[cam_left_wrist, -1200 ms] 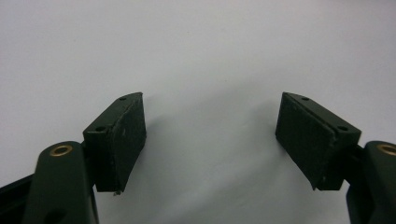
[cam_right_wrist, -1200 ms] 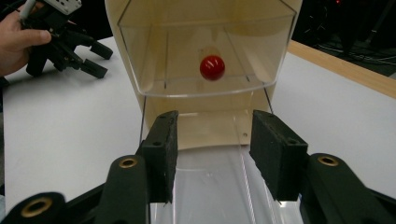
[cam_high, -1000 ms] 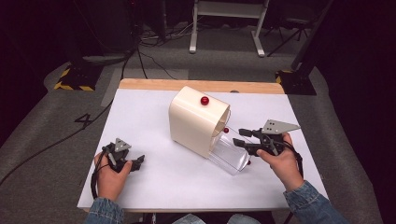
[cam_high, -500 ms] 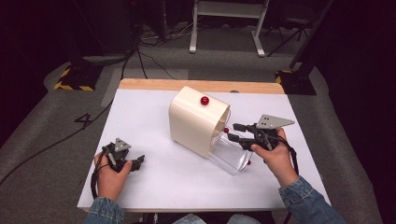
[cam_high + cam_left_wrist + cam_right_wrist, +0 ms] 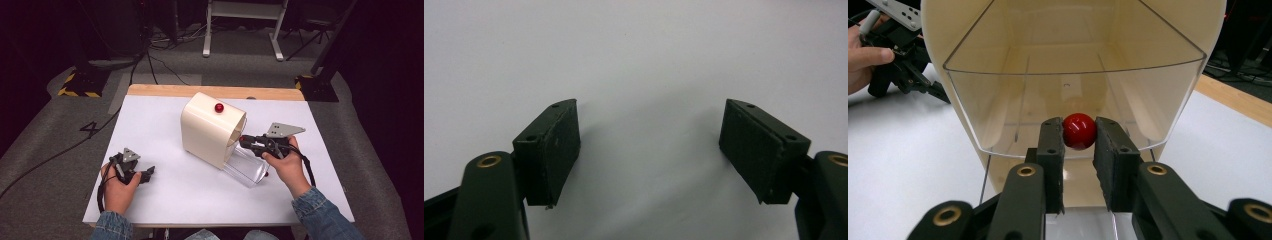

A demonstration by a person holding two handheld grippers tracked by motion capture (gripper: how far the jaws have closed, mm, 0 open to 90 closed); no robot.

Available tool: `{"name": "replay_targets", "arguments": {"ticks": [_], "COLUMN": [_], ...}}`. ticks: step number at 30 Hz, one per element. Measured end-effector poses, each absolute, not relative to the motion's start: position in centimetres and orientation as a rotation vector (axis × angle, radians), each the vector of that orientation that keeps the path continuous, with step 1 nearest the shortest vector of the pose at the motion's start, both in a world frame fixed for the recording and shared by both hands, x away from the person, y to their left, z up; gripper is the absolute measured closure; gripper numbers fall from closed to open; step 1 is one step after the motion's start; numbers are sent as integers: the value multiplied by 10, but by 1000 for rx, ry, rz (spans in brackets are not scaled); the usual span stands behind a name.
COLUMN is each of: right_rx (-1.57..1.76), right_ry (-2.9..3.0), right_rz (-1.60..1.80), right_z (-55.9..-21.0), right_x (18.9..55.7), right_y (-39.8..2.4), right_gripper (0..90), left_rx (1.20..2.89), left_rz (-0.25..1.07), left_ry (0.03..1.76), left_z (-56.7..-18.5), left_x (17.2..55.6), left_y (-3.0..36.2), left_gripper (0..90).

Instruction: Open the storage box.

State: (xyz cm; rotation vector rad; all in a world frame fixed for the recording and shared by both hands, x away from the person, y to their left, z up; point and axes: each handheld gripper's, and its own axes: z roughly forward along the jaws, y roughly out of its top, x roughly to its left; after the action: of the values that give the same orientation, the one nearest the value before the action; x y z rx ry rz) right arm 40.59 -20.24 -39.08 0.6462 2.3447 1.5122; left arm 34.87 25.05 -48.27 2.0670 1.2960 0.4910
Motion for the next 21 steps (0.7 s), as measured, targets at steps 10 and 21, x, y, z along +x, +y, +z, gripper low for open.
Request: {"name": "replay_targets", "arguments": {"ticks": [10, 21], "right_rx": [638, 648], "right_ry": [2332, 2311], "right_rz": [1513, 1526], "right_z": [-386, -380], "right_x": [396, 374], "right_y": [-215, -244], "right_gripper": [745, 745], "left_rx": [2067, 2067], "left_rz": [492, 492], "left_ry": [1295, 1296], "left_z": [-483, -483], "left_x": [349, 349], "left_y": [250, 250], "left_gripper": [247, 247]}}
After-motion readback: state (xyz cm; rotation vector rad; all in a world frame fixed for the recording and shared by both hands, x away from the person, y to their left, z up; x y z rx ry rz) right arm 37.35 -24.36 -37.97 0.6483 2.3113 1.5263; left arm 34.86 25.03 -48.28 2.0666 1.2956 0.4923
